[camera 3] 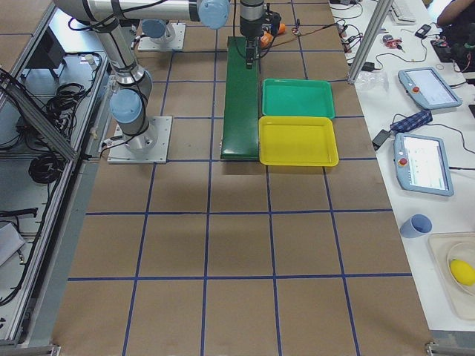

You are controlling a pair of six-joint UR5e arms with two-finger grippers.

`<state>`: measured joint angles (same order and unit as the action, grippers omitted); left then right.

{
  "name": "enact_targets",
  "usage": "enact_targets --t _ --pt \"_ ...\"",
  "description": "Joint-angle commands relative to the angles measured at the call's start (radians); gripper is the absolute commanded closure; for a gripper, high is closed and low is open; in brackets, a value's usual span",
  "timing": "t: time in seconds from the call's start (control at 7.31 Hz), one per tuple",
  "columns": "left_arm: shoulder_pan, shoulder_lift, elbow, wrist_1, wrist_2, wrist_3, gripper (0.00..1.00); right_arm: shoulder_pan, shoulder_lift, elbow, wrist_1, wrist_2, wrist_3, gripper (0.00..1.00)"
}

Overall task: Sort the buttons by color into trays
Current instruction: 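Move the left gripper down toward the orange cylinders by the button pile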

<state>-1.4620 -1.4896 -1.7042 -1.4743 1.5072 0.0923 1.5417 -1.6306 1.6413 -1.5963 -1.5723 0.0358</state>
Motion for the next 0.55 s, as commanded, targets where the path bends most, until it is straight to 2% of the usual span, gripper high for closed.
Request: enact_targets --t 0.0,0.41 --pt "0.072 -0.049 -0.006 0.144 -0.004 0.047 0.0 0.0 0.0 0.0 -0.001 0.0 -0.001 0.0" --pt "0.074 -0.135 0.005 0.187 0.011 -0.166 0.0 0.0 0.0 0.0 -0.001 0.0 -0.001 0.0"
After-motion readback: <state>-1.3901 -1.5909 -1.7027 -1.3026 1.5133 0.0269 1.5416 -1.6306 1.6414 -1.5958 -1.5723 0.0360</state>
